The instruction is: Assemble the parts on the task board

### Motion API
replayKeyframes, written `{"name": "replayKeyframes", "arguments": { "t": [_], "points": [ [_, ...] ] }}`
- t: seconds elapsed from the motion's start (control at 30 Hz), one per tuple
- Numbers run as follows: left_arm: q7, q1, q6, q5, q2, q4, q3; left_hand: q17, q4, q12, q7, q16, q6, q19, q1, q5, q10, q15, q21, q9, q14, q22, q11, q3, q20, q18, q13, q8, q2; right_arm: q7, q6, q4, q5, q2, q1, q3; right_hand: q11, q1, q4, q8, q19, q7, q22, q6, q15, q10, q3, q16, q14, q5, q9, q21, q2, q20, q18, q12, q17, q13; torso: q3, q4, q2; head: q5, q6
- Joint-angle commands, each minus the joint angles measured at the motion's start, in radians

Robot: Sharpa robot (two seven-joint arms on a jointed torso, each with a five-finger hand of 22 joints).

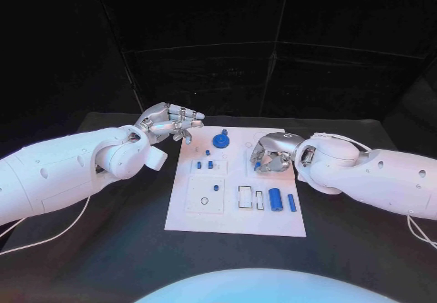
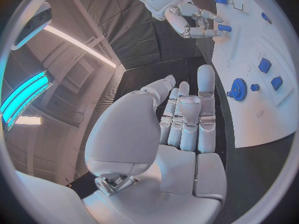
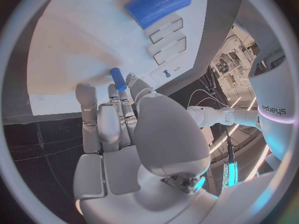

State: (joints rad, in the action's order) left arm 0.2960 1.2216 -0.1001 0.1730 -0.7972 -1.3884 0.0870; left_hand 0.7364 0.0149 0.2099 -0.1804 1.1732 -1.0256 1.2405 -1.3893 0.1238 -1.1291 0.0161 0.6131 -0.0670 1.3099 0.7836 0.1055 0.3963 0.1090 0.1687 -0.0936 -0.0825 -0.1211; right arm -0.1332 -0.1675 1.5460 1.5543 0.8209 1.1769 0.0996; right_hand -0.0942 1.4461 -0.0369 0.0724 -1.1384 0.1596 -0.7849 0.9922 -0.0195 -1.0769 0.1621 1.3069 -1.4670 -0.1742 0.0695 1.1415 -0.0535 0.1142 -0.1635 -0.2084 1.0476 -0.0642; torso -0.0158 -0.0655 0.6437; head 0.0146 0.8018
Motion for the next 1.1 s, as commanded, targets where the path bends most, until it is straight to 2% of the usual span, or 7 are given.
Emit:
{"name": "replayKeyframes", "arguments": {
  "t": [0.03, 0.37, 0.7, 0.87, 1.1],
  "points": [
    [0.007, 0.001, 0.01, -0.004, 0.001, -0.002, -0.001, -0.001, -0.006, 0.006, -0.003, -0.002, 0.004, 0.0, -0.004, 0.003, 0.005, 0.0, -0.004, 0.0, -0.008, -0.002, -0.001, 0.0, 0.004, 0.013, -0.001, 0.002, 0.006, 0.001, 0.023, -0.007, 0.019, -0.006, 0.001, 0.0, 0.0, 0.001, -0.002, 0.005, -0.012, 0.0, -0.006, 0.014, 0.008, -0.018, 0.01, 0.007, -0.016, 0.007, 0.002, 0.007, 0.012, 0.0, 0.014, 0.009, 0.004, 0.001, 0.0001, 0.0008, 0.0, 0.0, 0.0],
    [0.006, 0.001, 0.01, -0.004, -0.001, -0.002, -0.001, -0.001, -0.006, 0.006, -0.003, -0.002, 0.004, 0.0, -0.004, 0.003, 0.005, 0.0, -0.004, 0.0, -0.008, -0.002, -0.001, 0.0, 0.004, 0.013, -0.001, 0.002, 0.006, -0.02, 0.04, -0.023, 0.054, -0.016, -0.003, 0.0, 0.012, 0.02, -0.001, 0.014, -0.036, -0.004, -0.046, 0.07, 0.02, -0.087, 0.066, 0.022, -0.021, 0.024, 0.004, 0.035, 0.015, -0.006, 0.021, 0.025, 0.025, -0.002, 0.0003, 0.0017, -0.001, 0.001, 0.006],
    [0.003, 0.001, 0.012, -0.004, -0.003, -0.003, -0.001, -0.001, -0.006, 0.006, -0.003, -0.002, 0.004, 0.0, -0.004, 0.003, 0.005, 0.0, -0.004, 0.0, -0.008, -0.002, -0.001, 0.0, 0.004, 0.013, -0.001, 0.002, 0.006, -0.028, 0.031, -0.019, 0.08, -0.018, -0.008, 0.0, 0.013, 0.022, 0.003, 0.011, -0.039, -0.003, -0.053, 0.078, 0.021, -0.1, 0.092, 0.026, -0.022, 0.027, 0.001, 0.041, 0.007, -0.008, 0.022, 0.04, 0.028, -0.001, -0.0002, 0.0011, -0.001, 0.004, 0.006],
    [0.002, 0.001, 0.012, -0.004, -0.004, -0.004, -0.001, -0.001, -0.006, 0.006, -0.003, -0.002, 0.004, 0.0, -0.004, 0.003, 0.005, 0.0, -0.004, 0.0, -0.008, -0.002, -0.001, 0.0, 0.004, 0.013, -0.001, 0.002, 0.006, -0.018, -0.003, -0.014, 0.085, -0.016, -0.008, 0.0, 0.015, 0.028, 0.01, 0.009, -0.042, -0.005, -0.062, 0.09, 0.023, -0.122, 0.124, 0.028, -0.022, 0.021, 0.001, 0.048, 0.002, -0.01, 0.023, 0.051, 0.031, -0.004, -0.0002, 0.0011, -0.001, 0.004, 0.006],
    [0.002, 0.001, 0.012, -0.004, -0.004, -0.004, -0.001, -0.002, -0.005, 0.008, -0.003, -0.001, 0.004, -0.001, -0.003, 0.003, 0.005, 0.0, -0.005, -0.001, -0.009, -0.002, -0.002, -0.001, 0.004, 0.013, -0.002, 0.0, 0.007, 0.009, -0.087, 0.011, 0.071, 0.003, -0.009, 0.0, 0.022, 0.045, 0.032, 0.012, -0.061, -0.01, -0.099, 0.111, 0.029, -0.15, 0.174, 0.04, -0.026, 0.028, 0.002, 0.073, 0.005, -0.016, 0.029, 0.057, 0.048, -0.009, 0.0005, 0.002, -0.002, 0.003, 0.004]
  ]
}}
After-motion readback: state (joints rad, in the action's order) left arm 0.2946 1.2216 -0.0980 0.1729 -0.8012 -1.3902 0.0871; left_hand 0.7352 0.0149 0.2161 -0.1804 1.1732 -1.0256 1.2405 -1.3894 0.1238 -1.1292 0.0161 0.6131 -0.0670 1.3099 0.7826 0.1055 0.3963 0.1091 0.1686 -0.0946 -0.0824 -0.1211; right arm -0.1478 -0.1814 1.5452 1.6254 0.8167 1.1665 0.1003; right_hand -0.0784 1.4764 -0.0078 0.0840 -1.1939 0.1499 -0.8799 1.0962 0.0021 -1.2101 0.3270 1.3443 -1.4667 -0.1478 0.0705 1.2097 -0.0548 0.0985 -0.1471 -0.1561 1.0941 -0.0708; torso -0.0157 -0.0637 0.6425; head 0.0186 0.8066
